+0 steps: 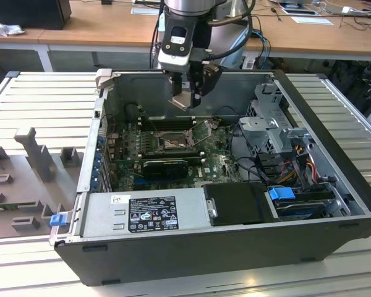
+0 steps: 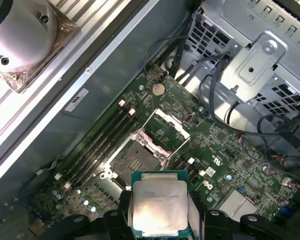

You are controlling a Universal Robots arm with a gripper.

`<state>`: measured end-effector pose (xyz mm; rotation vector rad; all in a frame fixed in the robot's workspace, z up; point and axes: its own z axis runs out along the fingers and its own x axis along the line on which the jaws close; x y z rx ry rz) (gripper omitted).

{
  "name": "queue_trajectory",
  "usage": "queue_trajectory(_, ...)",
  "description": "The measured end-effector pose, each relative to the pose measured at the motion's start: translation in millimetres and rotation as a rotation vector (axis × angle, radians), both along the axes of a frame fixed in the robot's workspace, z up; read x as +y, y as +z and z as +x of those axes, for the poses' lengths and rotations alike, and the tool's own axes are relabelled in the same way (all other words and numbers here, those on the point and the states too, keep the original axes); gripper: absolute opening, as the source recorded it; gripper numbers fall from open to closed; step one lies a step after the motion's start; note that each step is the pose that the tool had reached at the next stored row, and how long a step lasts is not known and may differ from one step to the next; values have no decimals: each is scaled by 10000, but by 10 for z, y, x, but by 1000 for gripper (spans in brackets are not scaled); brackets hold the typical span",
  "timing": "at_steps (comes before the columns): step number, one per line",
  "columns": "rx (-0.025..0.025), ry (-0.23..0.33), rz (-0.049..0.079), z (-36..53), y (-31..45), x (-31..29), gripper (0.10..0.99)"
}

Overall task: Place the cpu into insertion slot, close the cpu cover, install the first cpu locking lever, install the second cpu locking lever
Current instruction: 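Place the cpu into insertion slot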

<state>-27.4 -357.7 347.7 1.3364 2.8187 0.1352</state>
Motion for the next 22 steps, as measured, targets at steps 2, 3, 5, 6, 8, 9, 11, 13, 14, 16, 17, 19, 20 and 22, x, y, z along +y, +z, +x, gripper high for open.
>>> queue_trajectory(2, 0, -115, -1, -37, -3, 0, 529)
queue_trajectory(3, -2, -138, 1, -55, -12, 1, 529)
queue_trajectory(5, 0, -171, 0, -60, -24, 0, 529)
queue_trajectory(6, 1, -188, -1, -60, -27, 0, 529)
queue_trajectory(8, 2, -228, -1, -61, -33, 0, 529)
queue_trajectory(9, 3, -247, -1, -61, -35, 0, 529)
queue_trajectory(11, 2, -274, 0, -61, -39, 0, 529)
queue_trajectory(13, 2, -307, -1, -61, -44, 0, 529)
queue_trajectory(14, 2, -320, -1, -61, -46, 0, 529)
queue_trajectory(16, 2, -362, 0, -61, -50, 0, 529)
queue_trajectory(17, 2, -374, 0, -61, -51, 0, 529)
queue_trajectory(19, 2, -411, 0, -61, -55, 0, 529)
queue_trajectory(20, 2, -419, 0, -61, -56, 0, 529)
queue_trajectory(22, 2, -449, -1, -61, -58, 0, 529)
